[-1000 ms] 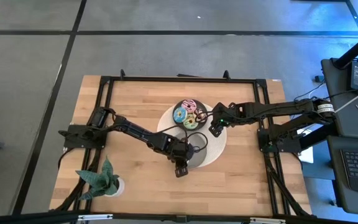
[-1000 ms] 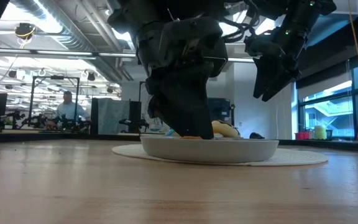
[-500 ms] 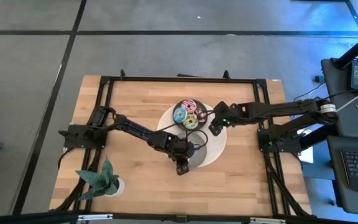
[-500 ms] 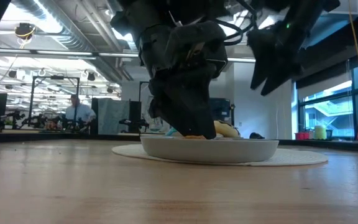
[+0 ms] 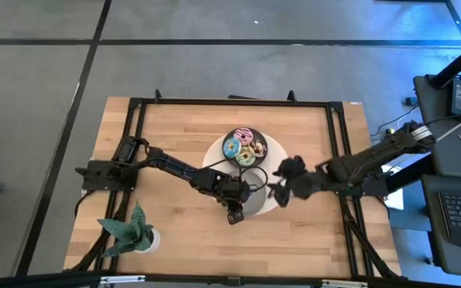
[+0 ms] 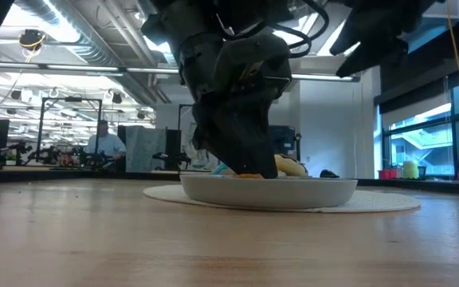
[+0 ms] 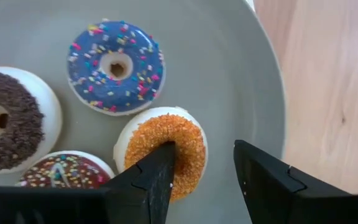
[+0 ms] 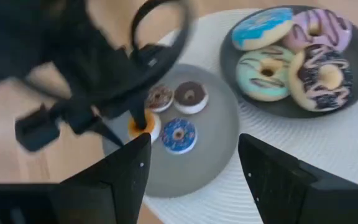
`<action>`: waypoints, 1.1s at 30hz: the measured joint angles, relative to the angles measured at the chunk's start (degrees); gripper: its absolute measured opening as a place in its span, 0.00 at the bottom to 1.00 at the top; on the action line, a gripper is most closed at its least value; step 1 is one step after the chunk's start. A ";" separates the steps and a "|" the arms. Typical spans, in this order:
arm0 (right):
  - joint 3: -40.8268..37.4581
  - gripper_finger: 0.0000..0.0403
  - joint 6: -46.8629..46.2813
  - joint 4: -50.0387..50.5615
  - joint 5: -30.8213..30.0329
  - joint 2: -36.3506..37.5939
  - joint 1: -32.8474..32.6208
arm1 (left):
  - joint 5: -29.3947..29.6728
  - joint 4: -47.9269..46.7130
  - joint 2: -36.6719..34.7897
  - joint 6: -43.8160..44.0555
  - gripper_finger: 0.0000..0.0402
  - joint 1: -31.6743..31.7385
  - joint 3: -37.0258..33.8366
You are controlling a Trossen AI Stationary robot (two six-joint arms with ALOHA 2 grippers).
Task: Pick & Place donuts
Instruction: Put the small orange donut on the gray plate
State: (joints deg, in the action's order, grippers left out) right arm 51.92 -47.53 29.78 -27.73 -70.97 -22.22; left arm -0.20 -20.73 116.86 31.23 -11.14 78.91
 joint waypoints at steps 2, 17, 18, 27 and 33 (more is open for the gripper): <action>0.00 0.61 -1.21 -0.02 -2.30 -1.66 -2.68 | -1.26 -0.06 0.00 -0.08 0.40 -0.09 0.00; -0.73 0.61 2.92 -12.78 -13.36 -12.91 -13.69 | -0.71 2.03 0.20 -2.76 0.40 0.00 0.00; -1.64 0.61 2.77 -13.20 -14.40 -13.42 -14.10 | -0.55 1.91 0.20 -2.37 0.40 0.00 0.00; -14.42 0.61 7.30 -38.53 -5.48 -14.43 -12.68 | 1.85 1.18 0.20 -1.84 0.40 -0.07 0.00; -17.50 0.61 7.63 -46.60 -4.64 -14.43 -11.60 | 1.34 1.20 0.20 -0.46 0.40 -0.07 0.00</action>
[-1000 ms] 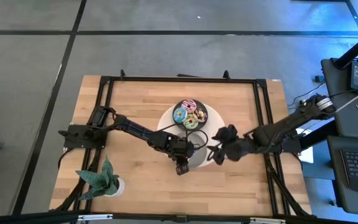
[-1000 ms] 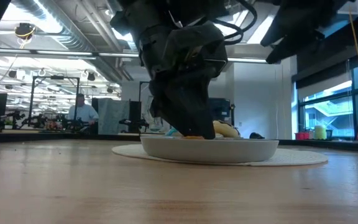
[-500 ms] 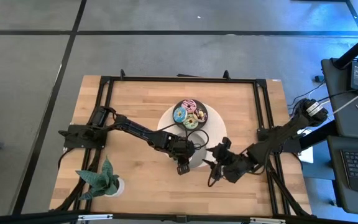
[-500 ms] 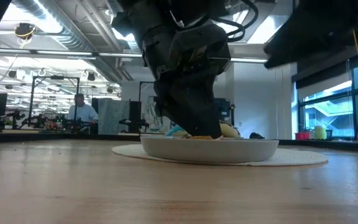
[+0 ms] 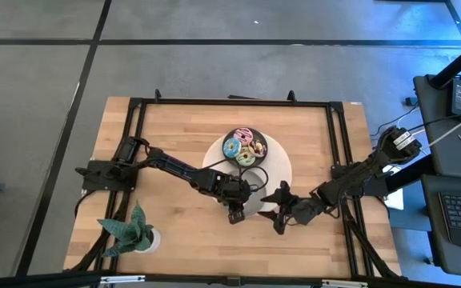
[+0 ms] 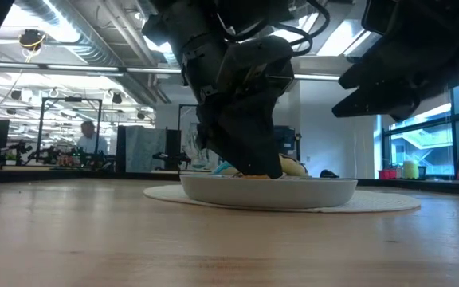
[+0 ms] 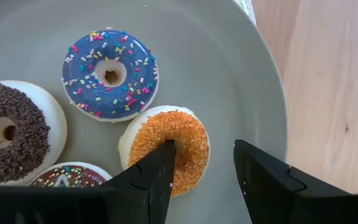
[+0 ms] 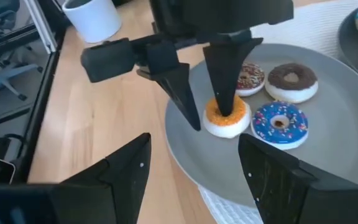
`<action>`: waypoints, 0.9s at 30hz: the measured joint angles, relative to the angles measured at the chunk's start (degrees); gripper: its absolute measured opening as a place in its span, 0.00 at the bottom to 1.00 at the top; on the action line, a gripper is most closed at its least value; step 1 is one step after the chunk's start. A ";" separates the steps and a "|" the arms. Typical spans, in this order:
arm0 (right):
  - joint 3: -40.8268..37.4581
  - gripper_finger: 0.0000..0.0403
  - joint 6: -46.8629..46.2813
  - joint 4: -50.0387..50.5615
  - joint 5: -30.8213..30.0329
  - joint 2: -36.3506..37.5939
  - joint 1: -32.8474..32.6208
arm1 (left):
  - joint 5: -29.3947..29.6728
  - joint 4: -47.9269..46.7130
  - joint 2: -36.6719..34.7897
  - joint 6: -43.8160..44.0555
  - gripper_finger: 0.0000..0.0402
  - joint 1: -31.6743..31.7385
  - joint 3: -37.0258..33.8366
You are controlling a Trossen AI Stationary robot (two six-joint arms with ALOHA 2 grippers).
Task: Pick & Place donuts
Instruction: Put the small orange donut on the gray plate, then return to Home Position
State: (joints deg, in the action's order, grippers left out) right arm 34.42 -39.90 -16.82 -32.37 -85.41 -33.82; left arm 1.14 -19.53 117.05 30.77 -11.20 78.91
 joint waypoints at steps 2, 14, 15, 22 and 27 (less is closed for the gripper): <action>0.39 0.61 0.46 0.20 0.39 0.00 0.01 | -0.26 0.00 0.00 0.23 0.40 0.00 0.00; 1.15 0.61 1.22 0.42 1.13 0.00 0.02 | 0.75 -2.31 -3.10 0.02 0.40 0.48 0.00; 1.15 0.61 1.22 0.48 1.15 0.00 0.02 | 0.81 -2.91 -3.68 -0.02 0.40 0.48 0.00; 1.15 0.61 0.04 1.84 2.55 3.86 0.29 | 10.06 -8.64 -14.61 -4.40 0.41 -0.97 -0.14; 1.15 0.61 2.64 5.50 3.77 10.58 0.44 | 14.05 0.61 -26.92 -13.37 0.40 -3.78 -5.23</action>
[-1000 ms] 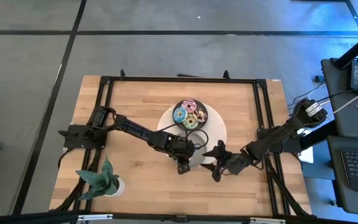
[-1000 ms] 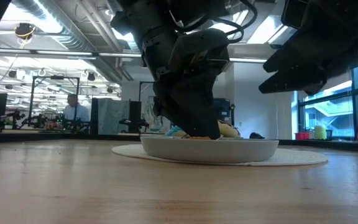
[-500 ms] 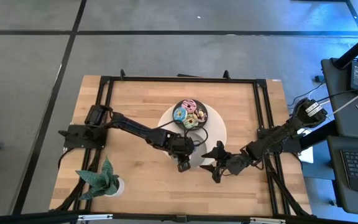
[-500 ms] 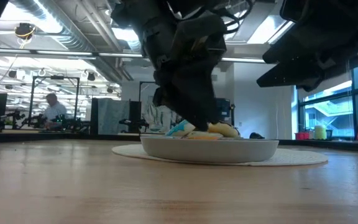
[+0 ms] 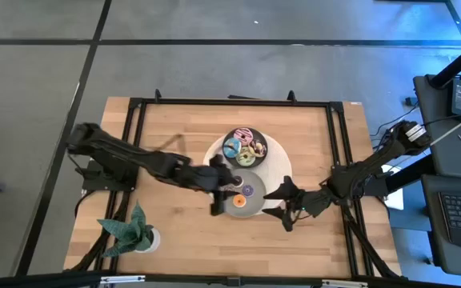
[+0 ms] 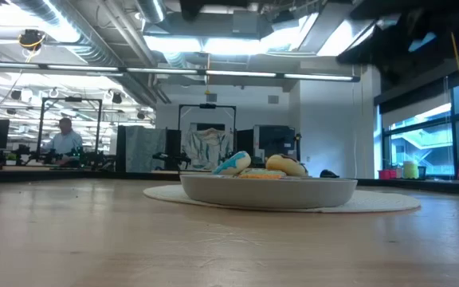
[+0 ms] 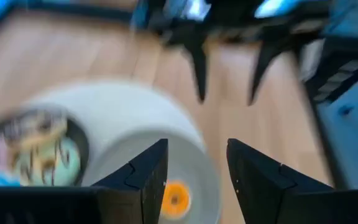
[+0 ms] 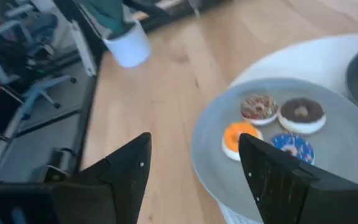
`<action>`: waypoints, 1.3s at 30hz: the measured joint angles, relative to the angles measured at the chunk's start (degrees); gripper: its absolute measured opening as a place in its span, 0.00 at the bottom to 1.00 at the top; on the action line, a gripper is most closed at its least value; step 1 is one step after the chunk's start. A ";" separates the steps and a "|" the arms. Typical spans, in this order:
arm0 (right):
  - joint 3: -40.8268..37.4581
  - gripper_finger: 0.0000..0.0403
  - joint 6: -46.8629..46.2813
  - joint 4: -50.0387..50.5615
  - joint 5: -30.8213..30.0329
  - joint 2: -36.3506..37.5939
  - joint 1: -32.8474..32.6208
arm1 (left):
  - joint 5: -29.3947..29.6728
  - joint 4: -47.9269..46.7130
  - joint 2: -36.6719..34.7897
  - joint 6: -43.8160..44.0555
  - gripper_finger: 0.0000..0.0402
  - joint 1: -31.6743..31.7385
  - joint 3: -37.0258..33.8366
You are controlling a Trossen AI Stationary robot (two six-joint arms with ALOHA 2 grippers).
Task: Pick & Place donuts
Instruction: Return to Home Position
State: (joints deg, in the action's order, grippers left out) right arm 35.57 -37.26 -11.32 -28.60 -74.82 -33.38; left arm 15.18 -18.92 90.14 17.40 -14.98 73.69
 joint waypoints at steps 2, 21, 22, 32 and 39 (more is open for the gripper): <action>0.00 0.61 2.60 -0.03 0.71 2.20 -0.39 | -0.22 5.34 -5.49 -3.44 0.40 -0.92 -4.50; -24.49 0.61 9.06 -5.76 6.51 39.95 3.54 | 3.29 25.59 -51.02 -3.60 0.40 -1.77 -43.35; -25.43 0.61 9.89 -5.89 6.66 42.06 3.95 | 4.02 27.52 -52.22 -3.64 0.40 -1.79 -44.97; -30.67 0.61 13.78 4.30 7.80 62.67 7.45 | 8.92 32.80 -66.08 -3.54 0.41 -1.79 -56.74; -30.71 0.61 18.36 10.03 7.73 72.87 8.32 | 9.33 32.48 -77.69 -6.61 0.40 -1.77 -62.42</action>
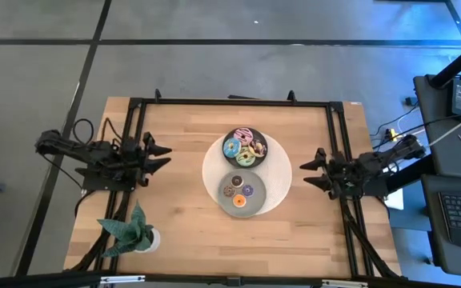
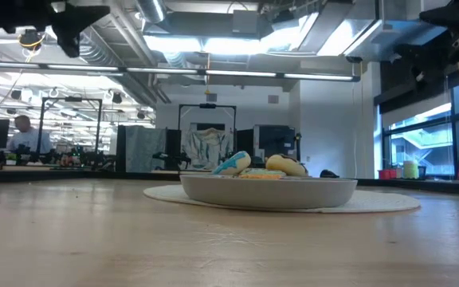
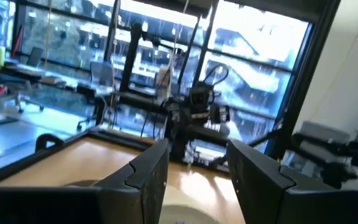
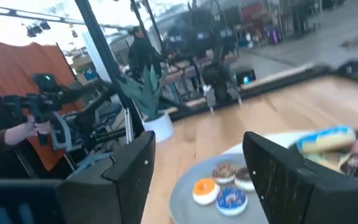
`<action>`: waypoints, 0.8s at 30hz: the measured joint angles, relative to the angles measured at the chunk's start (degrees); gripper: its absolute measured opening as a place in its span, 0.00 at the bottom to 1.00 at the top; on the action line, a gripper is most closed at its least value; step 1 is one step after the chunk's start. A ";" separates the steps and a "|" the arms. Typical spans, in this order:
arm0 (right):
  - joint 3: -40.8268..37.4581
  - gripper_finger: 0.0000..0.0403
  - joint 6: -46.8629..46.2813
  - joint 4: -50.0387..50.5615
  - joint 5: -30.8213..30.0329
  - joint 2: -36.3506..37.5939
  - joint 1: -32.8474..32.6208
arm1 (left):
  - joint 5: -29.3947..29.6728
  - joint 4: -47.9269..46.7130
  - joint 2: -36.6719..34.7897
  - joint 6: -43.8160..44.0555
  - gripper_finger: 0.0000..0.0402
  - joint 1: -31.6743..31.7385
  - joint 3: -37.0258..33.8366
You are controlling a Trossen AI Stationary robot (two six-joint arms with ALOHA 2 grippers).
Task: Pick & Place donuts
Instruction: Return to Home Position
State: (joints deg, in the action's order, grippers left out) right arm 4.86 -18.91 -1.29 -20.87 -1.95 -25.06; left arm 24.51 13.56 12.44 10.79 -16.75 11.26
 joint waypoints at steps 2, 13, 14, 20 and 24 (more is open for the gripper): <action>0.01 0.61 1.45 0.91 0.00 2.00 0.00 | -0.18 -0.02 -3.32 0.45 0.40 0.00 -1.89; 0.13 0.61 2.64 4.36 2.77 1.89 5.51 | -5.55 -5.81 -12.29 4.20 0.40 4.67 -6.64; 0.13 0.61 2.99 4.39 3.13 1.89 6.34 | -5.62 -6.93 -12.17 5.18 0.40 5.65 -6.60; 0.13 0.61 4.01 4.38 8.79 1.89 12.71 | -11.91 -9.19 -12.41 7.15 0.40 12.31 -6.58; 0.13 0.61 4.32 4.14 13.52 1.89 17.21 | -13.03 -9.53 -12.43 5.96 0.41 16.15 -6.58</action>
State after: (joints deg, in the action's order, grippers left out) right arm 4.99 -14.59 2.85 -7.35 -0.05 -7.85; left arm 11.48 4.03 0.01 16.74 -0.60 4.69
